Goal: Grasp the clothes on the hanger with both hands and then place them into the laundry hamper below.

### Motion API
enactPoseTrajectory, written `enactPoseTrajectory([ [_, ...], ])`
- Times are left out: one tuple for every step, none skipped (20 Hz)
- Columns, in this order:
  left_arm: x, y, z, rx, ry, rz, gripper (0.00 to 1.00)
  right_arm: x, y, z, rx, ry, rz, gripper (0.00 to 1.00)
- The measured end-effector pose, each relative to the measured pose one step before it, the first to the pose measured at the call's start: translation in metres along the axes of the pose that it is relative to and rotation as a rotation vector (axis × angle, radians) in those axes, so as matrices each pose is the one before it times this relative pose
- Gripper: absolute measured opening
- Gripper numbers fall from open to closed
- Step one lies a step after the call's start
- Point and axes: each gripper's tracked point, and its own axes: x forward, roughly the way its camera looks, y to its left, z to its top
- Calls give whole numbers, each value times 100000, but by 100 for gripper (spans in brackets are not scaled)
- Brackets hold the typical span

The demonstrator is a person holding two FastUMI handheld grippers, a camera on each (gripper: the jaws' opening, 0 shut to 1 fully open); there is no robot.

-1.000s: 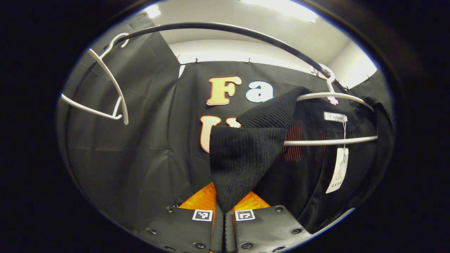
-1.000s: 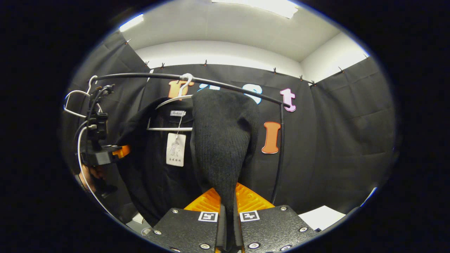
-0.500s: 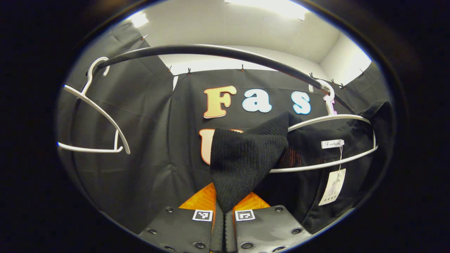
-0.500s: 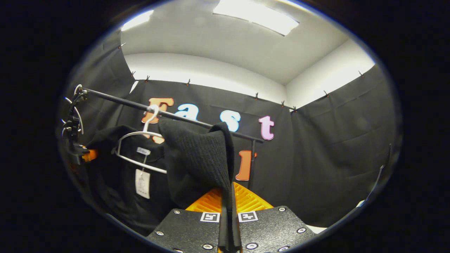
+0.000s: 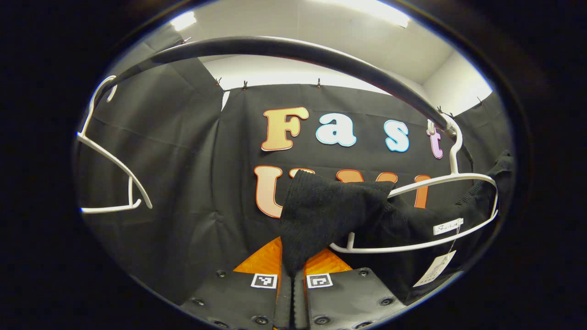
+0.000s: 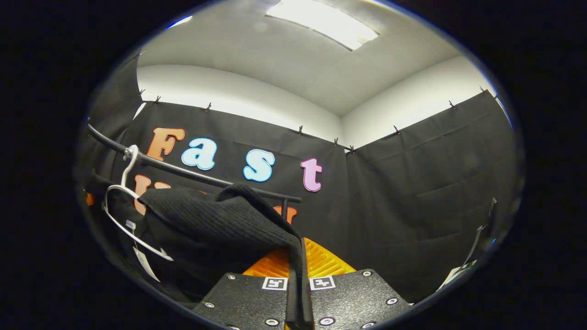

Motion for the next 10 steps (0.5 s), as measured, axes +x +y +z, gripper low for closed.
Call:
enactPoseTrajectory([
  [336,164,-38,447,-57,420,10,650,-672,-809,-441,2056,-1498,3],
  [304,253,-254,328,649,461,10,539,-358,-823,205,2600,-850,4],
  [269,237,-413,168,1144,450,10,783,120,-1003,594,2652,416,4],
  [22,267,-419,-103,1358,391,10,127,491,-948,913,2572,957,4],
  [2,156,-390,-274,861,-70,10,61,566,-1082,78,1775,1096,4],
  [36,50,-376,380,303,-151,9,-219,395,-966,-1210,1135,974,4],
  [214,236,-593,1049,1166,180,10,-100,648,-1229,-2158,1791,783,4],
  [566,166,-683,520,1937,27,10,-154,929,-1532,-2051,2835,1713,4],
  [446,-136,-713,-640,2329,-775,10,-263,1265,-1510,-883,2755,2311,4],
  [421,-390,-540,-951,1600,-1074,10,-443,1391,-693,498,974,2634,4],
])
